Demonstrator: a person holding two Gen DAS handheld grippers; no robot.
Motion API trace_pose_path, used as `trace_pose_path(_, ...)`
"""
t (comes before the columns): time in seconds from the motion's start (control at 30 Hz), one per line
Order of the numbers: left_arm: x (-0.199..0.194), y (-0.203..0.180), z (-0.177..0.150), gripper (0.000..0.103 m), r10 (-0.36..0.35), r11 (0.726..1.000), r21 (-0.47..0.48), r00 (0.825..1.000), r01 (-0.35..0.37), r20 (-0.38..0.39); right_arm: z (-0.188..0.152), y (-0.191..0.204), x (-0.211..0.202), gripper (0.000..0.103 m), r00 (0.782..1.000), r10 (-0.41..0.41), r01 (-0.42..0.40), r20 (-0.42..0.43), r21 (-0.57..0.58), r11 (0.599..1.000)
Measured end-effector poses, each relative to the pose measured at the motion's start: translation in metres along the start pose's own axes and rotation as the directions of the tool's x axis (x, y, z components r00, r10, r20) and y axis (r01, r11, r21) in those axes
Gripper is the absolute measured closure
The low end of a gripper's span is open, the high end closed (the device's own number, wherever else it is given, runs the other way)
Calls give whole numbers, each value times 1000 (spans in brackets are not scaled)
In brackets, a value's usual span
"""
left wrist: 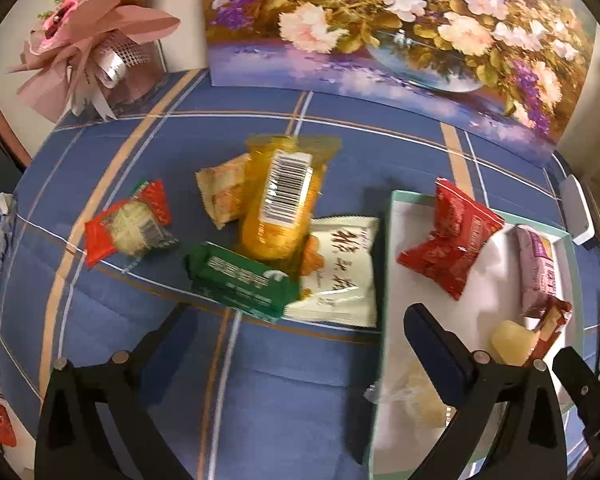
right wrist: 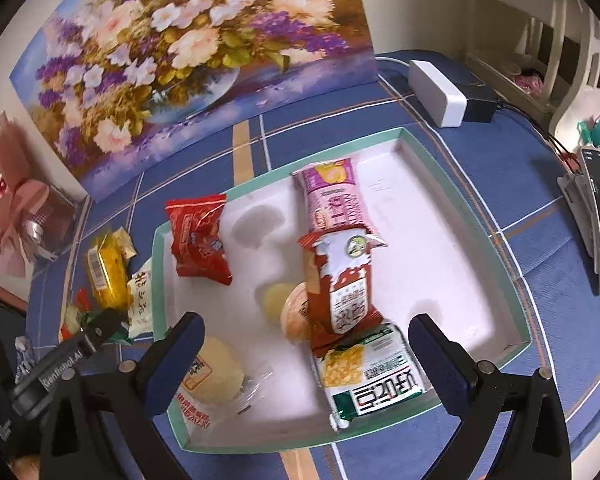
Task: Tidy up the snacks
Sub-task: 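Move both tools back over the remaining snacks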
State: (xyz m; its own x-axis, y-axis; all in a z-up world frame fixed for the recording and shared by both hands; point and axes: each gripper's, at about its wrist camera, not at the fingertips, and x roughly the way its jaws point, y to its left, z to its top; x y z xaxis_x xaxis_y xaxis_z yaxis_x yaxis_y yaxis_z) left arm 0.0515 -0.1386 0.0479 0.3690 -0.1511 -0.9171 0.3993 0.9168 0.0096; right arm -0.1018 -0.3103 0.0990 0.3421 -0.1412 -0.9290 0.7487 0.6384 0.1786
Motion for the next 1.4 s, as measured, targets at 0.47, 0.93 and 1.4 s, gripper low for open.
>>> trace_pose_path(0.47,-26,46,14,0,62,998,7,982,-65,180,-13,36,-13,0,989,100,-98,111,-28,995)
trace_pose_path(0.93,-40,117,23,0,-18,995,-95,975,40,222,-13,83,-5,0,985,160,-160,65,-11,987)
trace_pose_path(1.4,-40,193,25,0,-3,968,-242,965,69,262,-22,161,2,0,957,278,-265,87,-136,955)
